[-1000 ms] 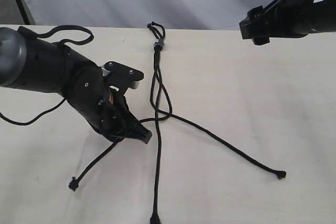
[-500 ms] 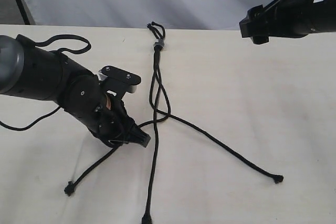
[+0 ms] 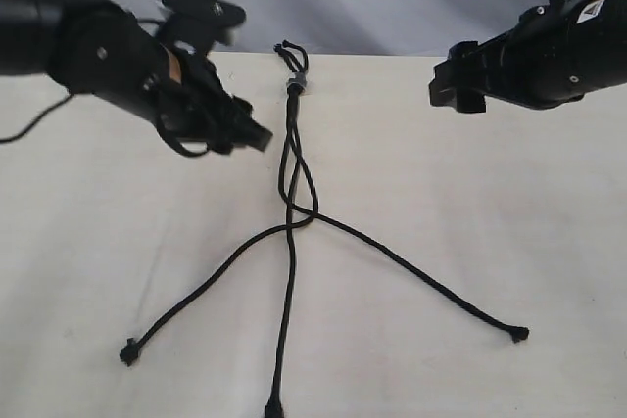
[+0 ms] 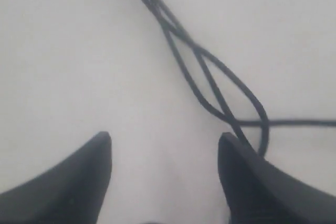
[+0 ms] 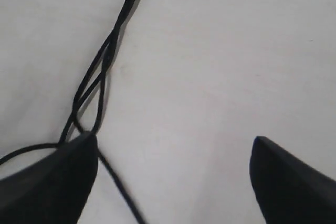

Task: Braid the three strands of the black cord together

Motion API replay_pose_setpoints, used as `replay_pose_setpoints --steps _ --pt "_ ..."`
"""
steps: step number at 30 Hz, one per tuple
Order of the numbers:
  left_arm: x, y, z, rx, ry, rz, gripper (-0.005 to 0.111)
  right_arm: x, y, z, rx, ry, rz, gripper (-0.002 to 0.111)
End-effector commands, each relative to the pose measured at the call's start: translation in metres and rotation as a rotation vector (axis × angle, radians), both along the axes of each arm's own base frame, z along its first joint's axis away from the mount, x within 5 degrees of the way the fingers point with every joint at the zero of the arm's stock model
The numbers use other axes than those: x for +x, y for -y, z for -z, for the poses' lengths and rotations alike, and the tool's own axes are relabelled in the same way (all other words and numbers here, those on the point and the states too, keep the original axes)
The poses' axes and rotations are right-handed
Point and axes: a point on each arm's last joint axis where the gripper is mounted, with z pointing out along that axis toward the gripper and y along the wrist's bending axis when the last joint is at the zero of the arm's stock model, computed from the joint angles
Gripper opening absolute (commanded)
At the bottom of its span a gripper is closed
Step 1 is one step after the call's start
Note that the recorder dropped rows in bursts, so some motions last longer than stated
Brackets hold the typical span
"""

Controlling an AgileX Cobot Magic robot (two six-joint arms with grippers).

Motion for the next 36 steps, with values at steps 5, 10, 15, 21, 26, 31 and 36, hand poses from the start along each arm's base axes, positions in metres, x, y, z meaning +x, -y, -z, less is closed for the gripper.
replay_pose_setpoints --steps 5,10,15,21,26,31,36 --pt "0.011 -0.073 -0.026 0.016 0.067 -0.191 0.057 -0.027 -0.101 0.038 -0.037 -0.155 -0.35 0.075" --pt "0.015 -0.098 -0.029 0.009 0.084 -0.263 0.057 -0.042 -0.18 0.092 -0.132 -0.29 -0.581 0.075" --pt "0.015 -0.098 -0.029 0.005 0.083 -0.265 0.057 -0.036 -0.198 0.126 -0.313 -0.439 -0.585 0.075" --pt "0.015 -0.098 -0.029 0.005 0.083 -0.265 0.057 -0.029 -0.196 0.147 -0.367 -0.443 -0.517 0.072" --pt "0.015 -0.098 -0.029 0.005 0.083 -0.265 0.057 -0.03 -0.196 0.155 -0.396 -0.462 -0.558 0.041" --pt "0.015 -0.098 -0.029 0.005 0.083 -0.265 0.057 -0.029 -0.196 0.135 -0.399 -0.398 -0.61 0.001" --pt "0.015 -0.098 -0.029 0.005 0.083 -0.265 0.057 -0.022 -0.191 0.099 -0.539 -0.223 -0.745 0.0"
